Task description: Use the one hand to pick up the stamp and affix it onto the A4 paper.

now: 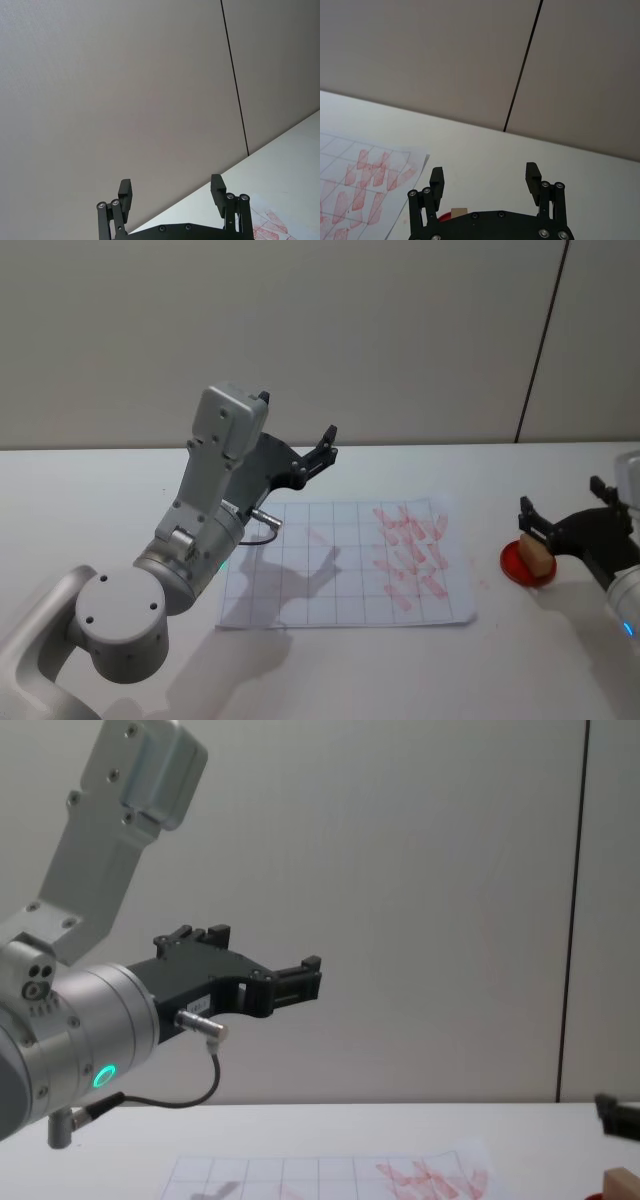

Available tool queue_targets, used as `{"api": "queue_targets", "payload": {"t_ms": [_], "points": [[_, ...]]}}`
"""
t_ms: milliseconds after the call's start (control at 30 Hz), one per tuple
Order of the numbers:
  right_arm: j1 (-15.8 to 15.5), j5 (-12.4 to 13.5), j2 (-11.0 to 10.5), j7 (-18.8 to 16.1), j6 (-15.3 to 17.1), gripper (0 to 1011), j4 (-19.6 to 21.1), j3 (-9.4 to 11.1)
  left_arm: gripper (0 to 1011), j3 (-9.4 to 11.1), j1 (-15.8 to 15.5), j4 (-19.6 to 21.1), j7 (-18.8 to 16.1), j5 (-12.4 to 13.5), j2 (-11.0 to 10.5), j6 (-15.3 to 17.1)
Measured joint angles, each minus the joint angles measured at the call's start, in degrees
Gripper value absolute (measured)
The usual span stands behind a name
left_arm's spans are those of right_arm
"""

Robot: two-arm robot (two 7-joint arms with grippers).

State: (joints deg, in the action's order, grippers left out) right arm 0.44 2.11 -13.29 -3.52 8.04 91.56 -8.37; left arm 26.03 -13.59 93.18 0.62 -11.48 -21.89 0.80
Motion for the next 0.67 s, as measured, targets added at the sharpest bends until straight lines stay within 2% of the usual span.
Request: {"api": "queue_targets", "payload": {"t_ms": [667], "points": [[-7.29,0.26,-3.16,4.33,-14.5,1001,9.66,2.62,1002,0.0,0.0,0.0,0.0,0.0,0.0,0.0]]}}
